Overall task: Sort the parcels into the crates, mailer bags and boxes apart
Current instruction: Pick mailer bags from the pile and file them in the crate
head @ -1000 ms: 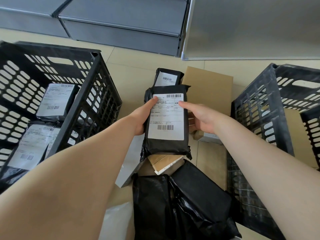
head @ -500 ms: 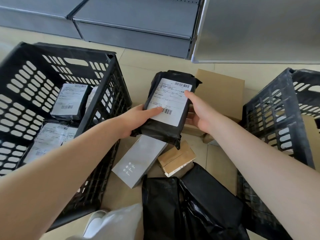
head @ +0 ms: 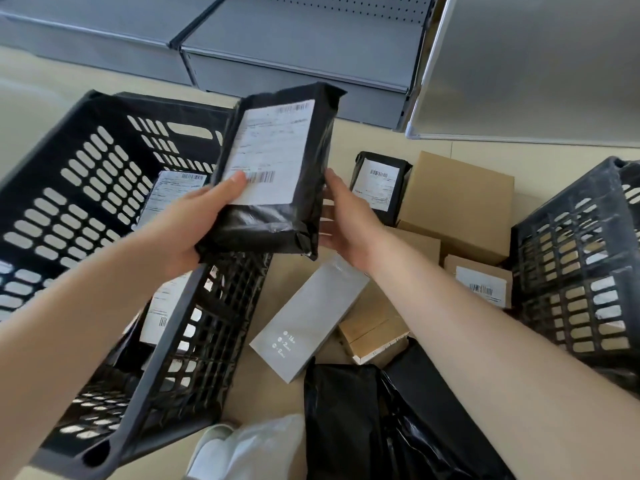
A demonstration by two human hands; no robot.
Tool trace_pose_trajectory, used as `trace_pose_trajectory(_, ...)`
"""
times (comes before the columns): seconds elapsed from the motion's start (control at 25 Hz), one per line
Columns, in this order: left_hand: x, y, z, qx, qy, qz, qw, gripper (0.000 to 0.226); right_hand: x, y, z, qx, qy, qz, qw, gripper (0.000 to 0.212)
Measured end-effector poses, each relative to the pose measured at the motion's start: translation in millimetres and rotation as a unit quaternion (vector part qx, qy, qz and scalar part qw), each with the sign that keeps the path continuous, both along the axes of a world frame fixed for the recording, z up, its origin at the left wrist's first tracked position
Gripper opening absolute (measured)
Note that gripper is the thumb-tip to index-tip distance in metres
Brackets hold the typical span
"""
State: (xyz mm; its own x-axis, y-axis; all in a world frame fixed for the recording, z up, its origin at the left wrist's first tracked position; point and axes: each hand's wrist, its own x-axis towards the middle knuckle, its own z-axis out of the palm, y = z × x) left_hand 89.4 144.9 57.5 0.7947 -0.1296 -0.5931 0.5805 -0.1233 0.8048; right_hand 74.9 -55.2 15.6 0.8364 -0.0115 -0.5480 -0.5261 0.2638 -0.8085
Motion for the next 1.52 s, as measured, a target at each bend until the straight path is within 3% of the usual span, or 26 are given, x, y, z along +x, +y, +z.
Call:
trace_pose_trajectory(0.12, 15, 29, 10, 0.018, -0.023, 0.027, 0.999, 0.049, 4, 34, 6, 0.010, 0.006, -0.001, 1.000, 0.042)
trace_pose_trajectory(0.2, 26, 54, 12, 0.008, -0.026, 0.055, 0.998, 0.052, 4, 62, 4, -0.055, -0.002, 0.031, 0.998, 0.045)
trace_pose_trajectory(0.36, 43, 103, -2, -0.024, -0.010, 0.113, 0.993, 0.063, -8, 115, -11, -0.152, -0.070, 0.162, 0.972, 0.095)
trace_pose_trajectory(0.44, 47, 122, -18, -0.011, 0.007, 0.134, 0.991, 0.060, -9, 126, -18, -0.177, -0.094, 0.182, 0.963, 0.103)
trace_pose_trajectory(0.6, 48, 144, -54, 0.038, 0.035, 0.136, 0.989, 0.029, -8, 129, -27, -0.255, -0.100, 0.224, 0.935, 0.084)
trace_pose_trajectory(0.92, 54, 126, -95, 0.123, -0.001, 0.093, 0.988, 0.039, -13, 126, -21, -0.270, -0.093, 0.241, 0.928, 0.086)
trace_pose_trajectory(1.08, 62, 102, -96, 0.130, -0.012, 0.050, 0.990, 0.020, -14, 131, -21, -0.283, -0.081, 0.246, 0.923, 0.086)
trace_pose_trajectory(1.32, 65, 89, -114, 0.179, -0.036, 0.066, 0.981, 0.035, -14, 142, -27, -0.299, -0.068, 0.242, 0.921, 0.078)
trace_pose_trajectory(1.52, 60, 76, -131, 0.292, -0.080, 0.042, 0.952, 0.053, -14, 142, -27, -0.305, -0.068, 0.248, 0.917, 0.077)
